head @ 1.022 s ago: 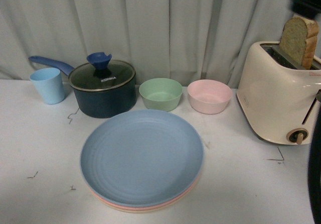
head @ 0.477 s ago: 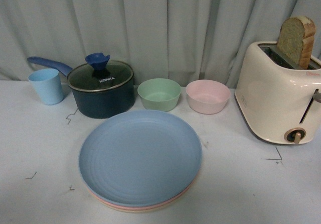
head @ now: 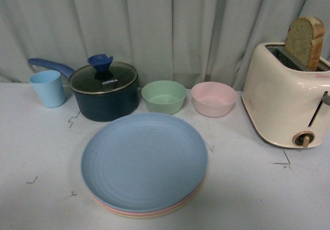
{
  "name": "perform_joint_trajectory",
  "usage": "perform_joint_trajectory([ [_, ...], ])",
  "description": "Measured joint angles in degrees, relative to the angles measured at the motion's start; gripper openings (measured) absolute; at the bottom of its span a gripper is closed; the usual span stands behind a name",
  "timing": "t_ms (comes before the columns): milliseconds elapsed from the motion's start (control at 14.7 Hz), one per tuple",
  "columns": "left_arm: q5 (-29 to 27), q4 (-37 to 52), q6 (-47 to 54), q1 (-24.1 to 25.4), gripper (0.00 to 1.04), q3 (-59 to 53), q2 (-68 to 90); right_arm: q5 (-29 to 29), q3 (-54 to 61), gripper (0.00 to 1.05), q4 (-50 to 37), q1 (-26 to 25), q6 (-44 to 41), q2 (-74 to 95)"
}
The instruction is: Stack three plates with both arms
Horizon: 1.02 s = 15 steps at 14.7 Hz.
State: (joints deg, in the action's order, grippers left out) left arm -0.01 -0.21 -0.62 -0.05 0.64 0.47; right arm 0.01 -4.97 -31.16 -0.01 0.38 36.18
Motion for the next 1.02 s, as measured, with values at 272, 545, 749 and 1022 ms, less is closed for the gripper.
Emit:
perform_joint_trajectory([
  [272, 0.0, 0.0, 0.0, 0.0, 0.98, 0.0, 0.0, 0.0, 2.3, 0.02, 5.0, 0.0, 0.0, -7.1],
  [545, 0.0, 0.0, 0.0, 0.0, 0.98, 0.0, 0.0, 0.0, 4.3, 0.02, 8.4, 0.0, 0.0, -13.3],
  [749, 0.0, 0.0, 0.0, 0.0, 0.98, 0.0, 0.0, 0.0, 4.3, 0.02, 13.6, 0.0, 0.0, -18.6],
  [1022, 0.0, 0.0, 0.0, 0.0, 0.98, 0.0, 0.0, 0.0, 4.3, 0.02, 18.9, 0.0, 0.0, -24.0],
])
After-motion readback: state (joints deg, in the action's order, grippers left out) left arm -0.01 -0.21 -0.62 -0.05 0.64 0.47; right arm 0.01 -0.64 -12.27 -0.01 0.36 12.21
